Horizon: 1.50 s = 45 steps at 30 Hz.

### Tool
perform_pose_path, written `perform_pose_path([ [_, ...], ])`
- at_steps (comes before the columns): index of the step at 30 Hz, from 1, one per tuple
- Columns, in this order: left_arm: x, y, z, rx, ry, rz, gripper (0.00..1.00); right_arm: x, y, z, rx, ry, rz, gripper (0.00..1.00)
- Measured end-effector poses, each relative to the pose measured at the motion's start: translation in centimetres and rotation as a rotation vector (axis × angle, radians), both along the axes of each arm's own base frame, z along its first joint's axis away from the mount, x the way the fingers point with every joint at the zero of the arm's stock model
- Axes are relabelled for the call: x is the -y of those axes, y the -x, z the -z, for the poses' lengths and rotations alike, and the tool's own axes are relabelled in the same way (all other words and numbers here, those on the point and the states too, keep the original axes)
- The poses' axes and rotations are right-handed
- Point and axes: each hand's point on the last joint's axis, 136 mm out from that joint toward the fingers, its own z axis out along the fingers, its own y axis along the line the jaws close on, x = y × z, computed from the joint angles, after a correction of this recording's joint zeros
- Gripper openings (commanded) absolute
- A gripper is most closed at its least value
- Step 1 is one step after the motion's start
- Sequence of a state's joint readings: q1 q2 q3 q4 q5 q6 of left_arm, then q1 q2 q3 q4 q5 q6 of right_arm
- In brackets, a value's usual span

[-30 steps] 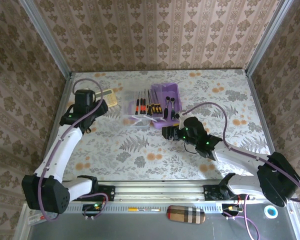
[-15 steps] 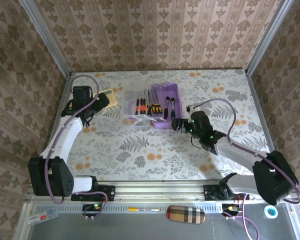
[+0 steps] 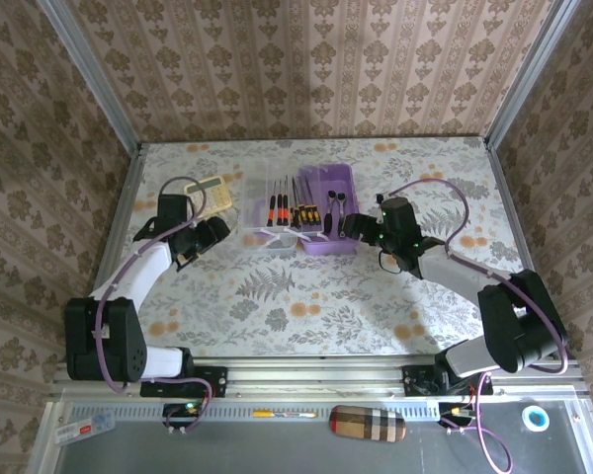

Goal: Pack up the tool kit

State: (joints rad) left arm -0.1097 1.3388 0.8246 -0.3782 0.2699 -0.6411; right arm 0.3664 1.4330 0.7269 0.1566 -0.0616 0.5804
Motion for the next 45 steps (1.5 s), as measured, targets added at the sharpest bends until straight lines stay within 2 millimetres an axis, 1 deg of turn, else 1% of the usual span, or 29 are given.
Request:
perform_pose_path([
  [4, 0.4, 1.3, 0.6, -0.007, -0.01, 0.029, 0.68, -0.1, 0.7, 0.7, -0.01, -0.011, -0.014, 0.81],
  [8, 0.8, 1.7, 0.6, -0.002, -0.023, 0.06, 0.67, 0.2, 1.0, 1.4, -0.026, -0.008, -0.01, 0.81],
  [12, 1.7, 1.9, 0.7, -0.002, -0.03, 0.098, 0.65, 0.3, 0.9, 1.4, -0.02, -0.019, -0.003, 0.81],
  [16, 2.4, 2.2, 1.3, -0.016, -0.04, 0.131, 0.65, 0.3, 0.6, 1.0, -0.011, -0.044, 0.005, 0.8],
  [23, 3.1, 2.1, 2.3, -0.035, -0.062, 0.179, 0.61, 0.8, 0.3, 1.1, -0.015, -0.076, 0.028, 0.78],
  [29, 3.7, 1.0, 2.6, -0.021, -0.068, 0.209, 0.57, 1.0, 0.3, 1.4, -0.032, -0.098, 0.037, 0.76],
  [32, 3.9, 0.2, 2.8, -0.007, -0.069, 0.22, 0.52, 1.1, 0.2, 1.3, -0.031, -0.106, 0.039, 0.75],
  [34, 4.1, -0.5, 2.9, 0.007, -0.07, 0.233, 0.47, 1.1, 0.1, 1.3, -0.03, -0.108, 0.039, 0.74],
  [36, 4.4, -1.1, 3.2, 0.023, -0.07, 0.248, 0.36, 1.1, 0.1, 1.3, -0.029, -0.109, 0.039, 0.74],
  [38, 4.7, -1.7, 3.5, 0.038, -0.066, 0.268, 0.26, 1.1, 0.0, 1.3, -0.027, -0.109, 0.039, 0.74],
  [40, 5.2, -2.2, 3.9, 0.05, -0.058, 0.292, 0.23, 1.2, 0.0, 1.3, -0.027, -0.109, 0.042, 0.73],
  [42, 5.6, -2.7, 4.3, 0.06, -0.045, 0.309, 0.22, 1.4, -0.1, 1.4, -0.028, -0.108, 0.046, 0.72],
  [44, 5.9, -3.0, 4.6, 0.069, -0.038, 0.32, 0.2, 1.4, -0.1, 1.7, -0.035, -0.104, 0.048, 0.71],
  [45, 6.0, -3.2, 4.7, 0.074, -0.035, 0.322, 0.18, 1.5, -0.1, 2.0, -0.04, -0.1, 0.048, 0.71],
])
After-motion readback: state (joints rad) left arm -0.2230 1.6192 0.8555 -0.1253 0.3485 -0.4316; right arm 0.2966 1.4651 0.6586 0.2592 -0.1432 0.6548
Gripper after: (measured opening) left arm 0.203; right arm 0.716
